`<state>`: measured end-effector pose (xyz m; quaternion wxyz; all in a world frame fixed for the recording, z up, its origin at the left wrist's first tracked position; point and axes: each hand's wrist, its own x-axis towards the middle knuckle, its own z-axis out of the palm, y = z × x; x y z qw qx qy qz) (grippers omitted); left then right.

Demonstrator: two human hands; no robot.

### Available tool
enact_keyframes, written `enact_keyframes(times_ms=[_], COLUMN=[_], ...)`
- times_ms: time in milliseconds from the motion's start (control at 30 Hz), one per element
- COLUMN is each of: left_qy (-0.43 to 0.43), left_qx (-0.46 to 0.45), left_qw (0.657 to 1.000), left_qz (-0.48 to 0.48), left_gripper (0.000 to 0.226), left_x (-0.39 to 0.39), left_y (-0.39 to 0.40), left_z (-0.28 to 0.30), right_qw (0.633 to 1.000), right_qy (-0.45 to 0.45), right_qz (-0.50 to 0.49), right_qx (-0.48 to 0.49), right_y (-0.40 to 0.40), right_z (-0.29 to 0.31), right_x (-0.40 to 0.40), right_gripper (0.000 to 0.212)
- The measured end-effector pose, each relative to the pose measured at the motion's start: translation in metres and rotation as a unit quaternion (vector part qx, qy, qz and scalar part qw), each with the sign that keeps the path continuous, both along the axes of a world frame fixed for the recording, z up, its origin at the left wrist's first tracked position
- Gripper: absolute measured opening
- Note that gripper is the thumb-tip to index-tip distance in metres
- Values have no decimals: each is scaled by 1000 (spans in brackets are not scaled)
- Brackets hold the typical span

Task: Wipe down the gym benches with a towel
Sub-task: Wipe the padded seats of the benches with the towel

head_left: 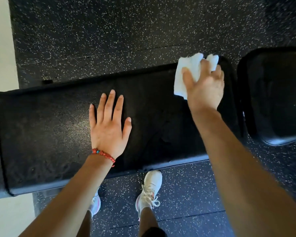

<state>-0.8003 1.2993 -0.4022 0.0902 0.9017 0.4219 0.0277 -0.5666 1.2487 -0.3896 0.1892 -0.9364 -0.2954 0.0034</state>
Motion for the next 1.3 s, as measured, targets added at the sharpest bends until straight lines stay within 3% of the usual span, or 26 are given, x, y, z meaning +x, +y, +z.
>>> enact_keyframes(times_ms=[100,233,333,433,600,667,800,900,1033,1167,1233,1300], left_qy=[3,6,9,11,12,13,12,4,-10,-77,-98,-98], left_qx=[0,3,8,10,9,10,11,6,4,13,15,15], left_qw=[1000,1000,1000,1000,1000,1000,1000,1000,1000,997,995,995], left_qz=[3,3,1,3,8,7,5,1,5,-19,-28,-30], left_gripper=[55,55,55,55,56,56,56,56,55,48,45,45], left_x=[1,1,0,-1,2,2,2,1,0,-4,-8,-14], left_y=[-1,0,0,1,-1,-1,0,0,1,-4,-13,-26], left_z=[1,0,0,1,1,1,2,2,1,5,8,10], right_qw=[1000,988,977,992,998,999,990,978,995,999,998,1000], right_qy=[8,-14,-45,-82,35,27,-3,-27,-71,7,25,19], right_qz=[8,151,208,94,-17,3,137,204,64,-47,-56,3], right_qx=[23,26,20,2,-45,-31,18,29,18,11,20,22], right_y=[14,32,25,11,-1,5,7,-2,-34,-46,-41,-40], right_z=[2,0,-5,-7,7,7,1,2,-4,3,5,4], right_x=[-28,-77,-53,10,63,37,-52,-57,8,11,-12,-50], right_gripper=[44,41,42,46,53,52,42,41,43,48,48,44])
